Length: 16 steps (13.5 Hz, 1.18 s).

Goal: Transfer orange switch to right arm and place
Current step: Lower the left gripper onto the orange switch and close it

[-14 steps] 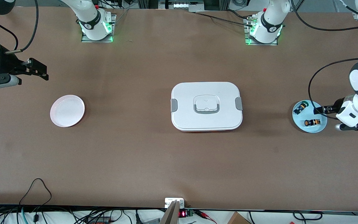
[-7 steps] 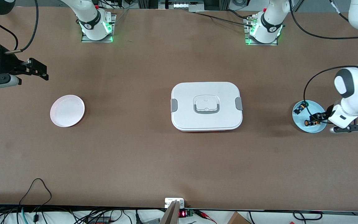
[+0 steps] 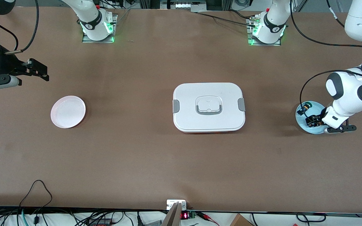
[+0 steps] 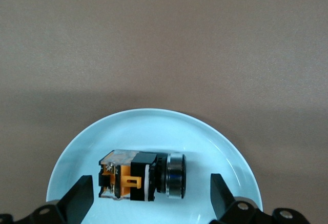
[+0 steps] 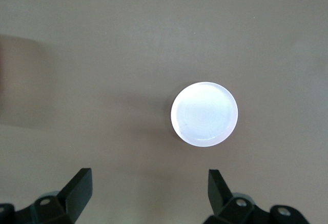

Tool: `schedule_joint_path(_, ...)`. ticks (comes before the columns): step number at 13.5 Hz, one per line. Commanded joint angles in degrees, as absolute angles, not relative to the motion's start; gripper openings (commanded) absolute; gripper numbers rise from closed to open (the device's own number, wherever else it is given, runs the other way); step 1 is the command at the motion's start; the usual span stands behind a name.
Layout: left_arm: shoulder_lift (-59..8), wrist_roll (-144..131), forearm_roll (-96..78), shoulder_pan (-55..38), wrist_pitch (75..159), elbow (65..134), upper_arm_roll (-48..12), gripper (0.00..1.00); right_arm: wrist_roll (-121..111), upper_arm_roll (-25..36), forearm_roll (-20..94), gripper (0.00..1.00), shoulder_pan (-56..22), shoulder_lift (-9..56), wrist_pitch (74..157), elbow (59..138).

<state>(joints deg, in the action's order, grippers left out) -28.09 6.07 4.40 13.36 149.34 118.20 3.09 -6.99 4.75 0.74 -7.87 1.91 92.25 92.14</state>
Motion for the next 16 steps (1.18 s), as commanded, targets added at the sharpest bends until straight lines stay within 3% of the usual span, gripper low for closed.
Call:
schedule_joint_path(1,-27.9,6.5,5.3,14.1,149.6,118.4,2.7,1.0,-7.0,4.8,-0.1,1.0,-7.9,2.3,91.2,91.0)
schedule_joint_path(15,-30.9,6.4,5.1,15.1,151.7,117.7,2.5,1.0,-7.0,4.8,-0.1,1.0,-7.9,2.3,91.2,90.9)
schedule_joint_path(16,-31.2,6.5,5.2,15.2,151.7,117.4,2.5,0.96,-7.0,4.8,-0.1,1.0,-7.9,2.3,91.2,91.0)
